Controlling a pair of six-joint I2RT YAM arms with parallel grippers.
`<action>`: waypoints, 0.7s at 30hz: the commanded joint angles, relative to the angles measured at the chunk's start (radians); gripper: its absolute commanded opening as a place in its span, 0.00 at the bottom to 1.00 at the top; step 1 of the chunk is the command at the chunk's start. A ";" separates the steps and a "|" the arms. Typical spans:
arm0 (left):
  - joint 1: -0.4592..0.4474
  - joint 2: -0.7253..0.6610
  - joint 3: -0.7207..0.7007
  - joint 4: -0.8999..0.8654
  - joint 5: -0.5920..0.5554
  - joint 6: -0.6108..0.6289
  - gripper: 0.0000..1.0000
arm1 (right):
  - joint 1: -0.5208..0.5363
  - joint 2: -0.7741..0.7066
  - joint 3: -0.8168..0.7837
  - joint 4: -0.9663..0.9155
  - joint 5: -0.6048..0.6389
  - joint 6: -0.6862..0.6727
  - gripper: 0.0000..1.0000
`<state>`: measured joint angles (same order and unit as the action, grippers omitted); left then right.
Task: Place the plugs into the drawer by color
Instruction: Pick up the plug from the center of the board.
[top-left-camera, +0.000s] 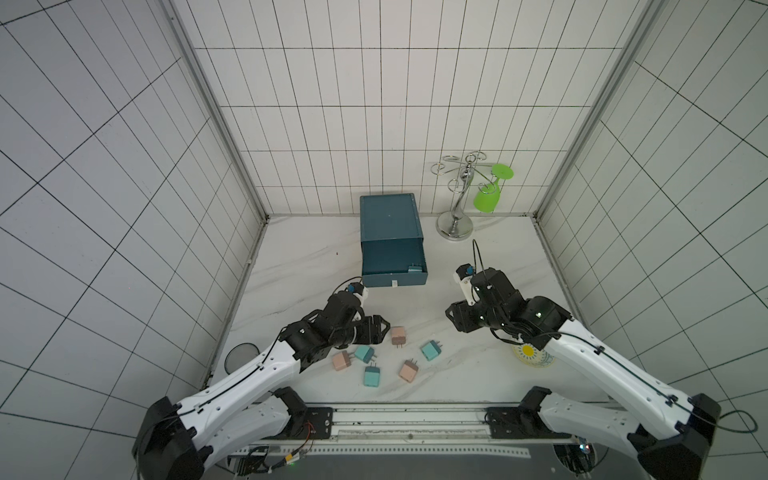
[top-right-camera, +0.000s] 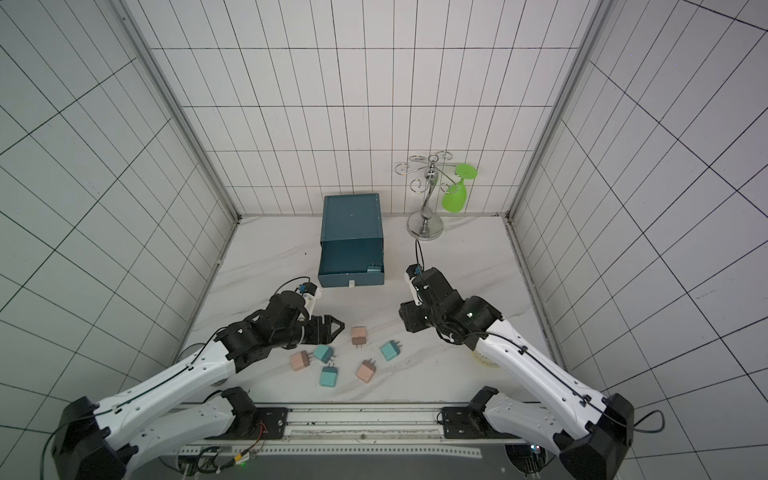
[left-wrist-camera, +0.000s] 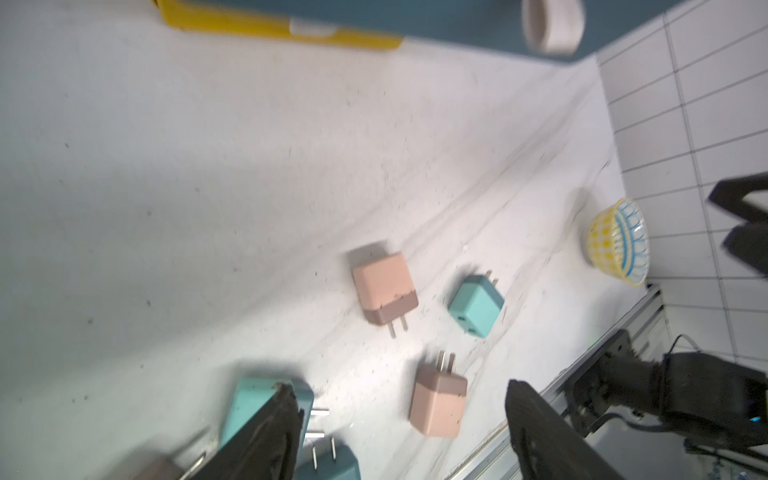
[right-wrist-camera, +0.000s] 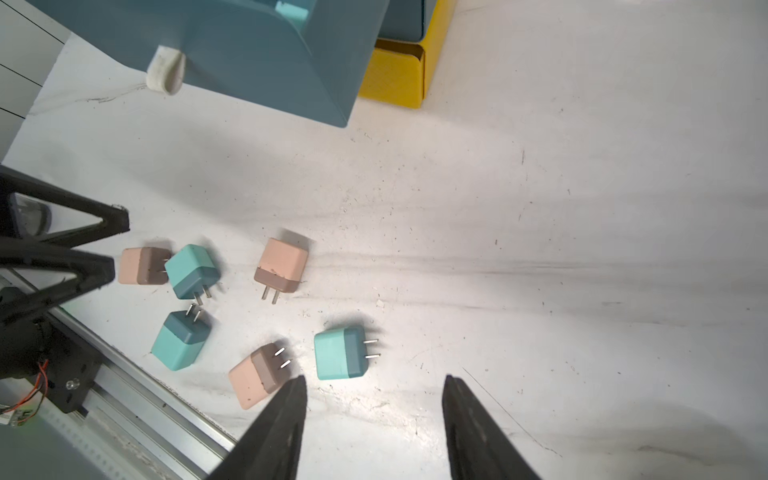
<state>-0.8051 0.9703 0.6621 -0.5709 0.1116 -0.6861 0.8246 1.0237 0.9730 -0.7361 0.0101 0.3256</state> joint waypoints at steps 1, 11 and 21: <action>-0.158 0.010 0.004 -0.206 -0.223 -0.086 0.80 | -0.005 -0.041 -0.025 0.071 0.067 -0.010 0.57; -0.473 0.220 0.010 -0.336 -0.367 -0.351 0.78 | -0.007 -0.056 -0.048 0.082 0.102 -0.017 0.58; -0.475 0.452 0.041 -0.216 -0.388 -0.320 0.67 | -0.008 -0.067 -0.062 0.093 0.110 -0.013 0.58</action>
<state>-1.2766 1.3792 0.6670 -0.8436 -0.2455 -1.0077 0.8242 0.9638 0.9417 -0.6575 0.0963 0.3176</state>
